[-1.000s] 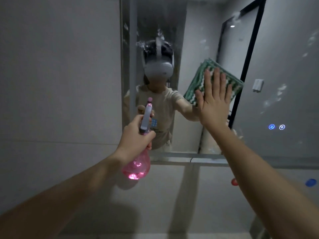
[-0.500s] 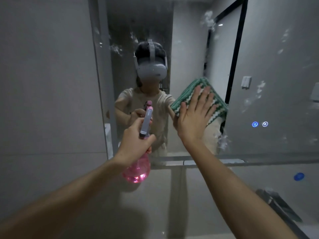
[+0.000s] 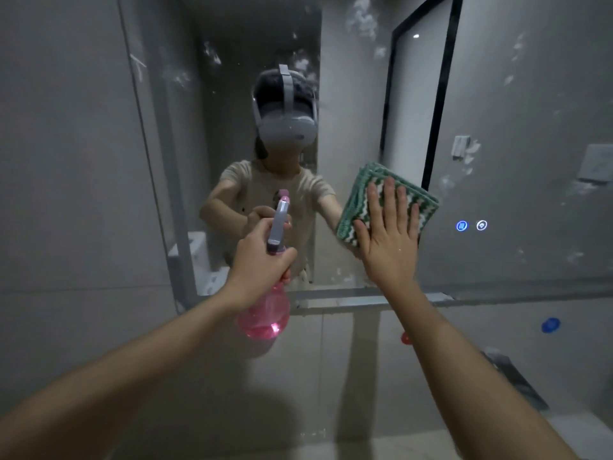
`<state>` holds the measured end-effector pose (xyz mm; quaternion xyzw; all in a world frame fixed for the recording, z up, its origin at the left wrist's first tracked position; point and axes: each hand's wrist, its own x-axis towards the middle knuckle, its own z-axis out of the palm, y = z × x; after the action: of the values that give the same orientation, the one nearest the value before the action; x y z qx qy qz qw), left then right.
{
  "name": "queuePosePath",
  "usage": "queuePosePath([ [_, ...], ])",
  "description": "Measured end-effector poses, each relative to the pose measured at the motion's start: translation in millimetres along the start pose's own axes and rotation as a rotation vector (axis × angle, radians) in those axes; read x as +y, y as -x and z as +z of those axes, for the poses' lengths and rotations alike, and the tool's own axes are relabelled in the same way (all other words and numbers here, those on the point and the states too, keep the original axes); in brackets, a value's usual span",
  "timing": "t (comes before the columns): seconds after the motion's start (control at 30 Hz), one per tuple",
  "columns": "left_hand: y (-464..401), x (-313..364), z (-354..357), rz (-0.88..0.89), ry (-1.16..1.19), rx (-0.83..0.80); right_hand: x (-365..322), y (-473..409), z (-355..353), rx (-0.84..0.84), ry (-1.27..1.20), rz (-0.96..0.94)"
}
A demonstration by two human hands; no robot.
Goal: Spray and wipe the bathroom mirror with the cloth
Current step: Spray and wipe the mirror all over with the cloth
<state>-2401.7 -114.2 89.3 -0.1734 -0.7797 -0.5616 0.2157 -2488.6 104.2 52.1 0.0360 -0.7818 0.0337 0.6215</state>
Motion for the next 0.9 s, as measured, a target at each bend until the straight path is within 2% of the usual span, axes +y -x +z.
queuePosePath([
  [0.17,1,-4,28,-0.039,0.073,-0.121,39,46,3,-0.060,0.017,0.200],
  [0.33,3,0,35,-0.032,0.103,-0.111,1,40,5,-0.074,-0.083,0.448],
  [0.5,4,3,20,0.025,0.048,-0.010,-47,48,11,-0.154,-0.116,0.186],
  [0.67,10,-3,-3,0.040,-0.086,0.058,-85,65,16,-0.137,-0.106,-0.063],
  [0.83,19,-6,0,0.027,-0.114,0.038,-47,64,9,-0.148,-0.040,-0.274],
  [0.9,21,-8,8,0.018,-0.120,0.016,-20,65,4,-0.156,-0.006,-0.259],
])
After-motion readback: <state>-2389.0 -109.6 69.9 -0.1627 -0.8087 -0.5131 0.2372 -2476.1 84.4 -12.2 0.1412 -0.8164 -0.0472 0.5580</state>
